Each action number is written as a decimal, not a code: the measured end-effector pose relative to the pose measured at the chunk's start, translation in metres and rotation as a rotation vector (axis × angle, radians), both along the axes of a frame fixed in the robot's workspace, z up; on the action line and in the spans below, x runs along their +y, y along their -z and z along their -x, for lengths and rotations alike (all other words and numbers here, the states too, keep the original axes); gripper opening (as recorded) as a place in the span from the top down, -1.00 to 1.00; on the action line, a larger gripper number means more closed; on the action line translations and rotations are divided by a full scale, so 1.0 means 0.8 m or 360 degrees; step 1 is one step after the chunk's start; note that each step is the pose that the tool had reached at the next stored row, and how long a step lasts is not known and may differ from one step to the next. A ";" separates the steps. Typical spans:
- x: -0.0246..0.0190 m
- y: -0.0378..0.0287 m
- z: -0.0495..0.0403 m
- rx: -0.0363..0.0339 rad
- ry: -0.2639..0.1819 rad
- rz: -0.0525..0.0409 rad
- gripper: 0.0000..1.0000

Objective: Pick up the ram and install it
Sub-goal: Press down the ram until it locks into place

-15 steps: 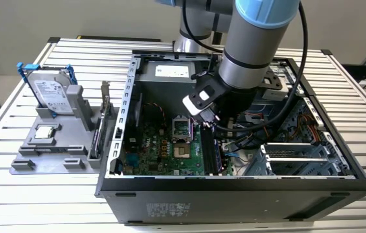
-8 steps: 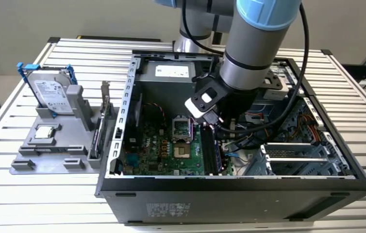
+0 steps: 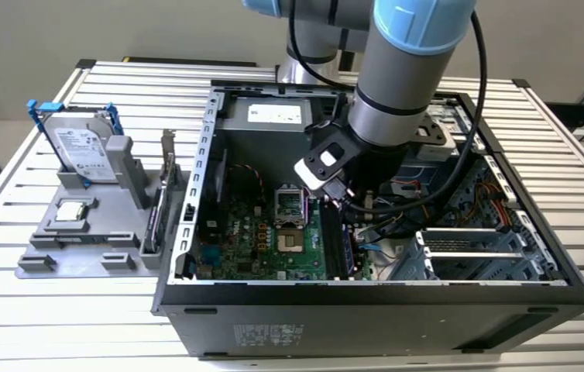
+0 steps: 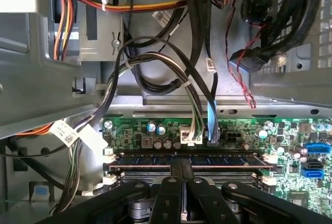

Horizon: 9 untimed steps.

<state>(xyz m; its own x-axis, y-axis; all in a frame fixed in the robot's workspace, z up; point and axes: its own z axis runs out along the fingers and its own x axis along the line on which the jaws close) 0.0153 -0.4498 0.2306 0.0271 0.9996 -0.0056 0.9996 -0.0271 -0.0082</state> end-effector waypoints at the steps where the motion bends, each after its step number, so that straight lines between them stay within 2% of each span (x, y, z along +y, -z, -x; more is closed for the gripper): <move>1: 0.0002 0.0005 0.000 0.0000 0.0000 0.0000 1.00; 9: 0.0003 0.0016 0.000 0.0000 0.0000 0.0000 1.00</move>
<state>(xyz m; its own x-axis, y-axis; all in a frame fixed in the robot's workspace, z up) 0.0152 -0.4495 0.2293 0.0271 0.9996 -0.0058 0.9996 -0.0271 -0.0082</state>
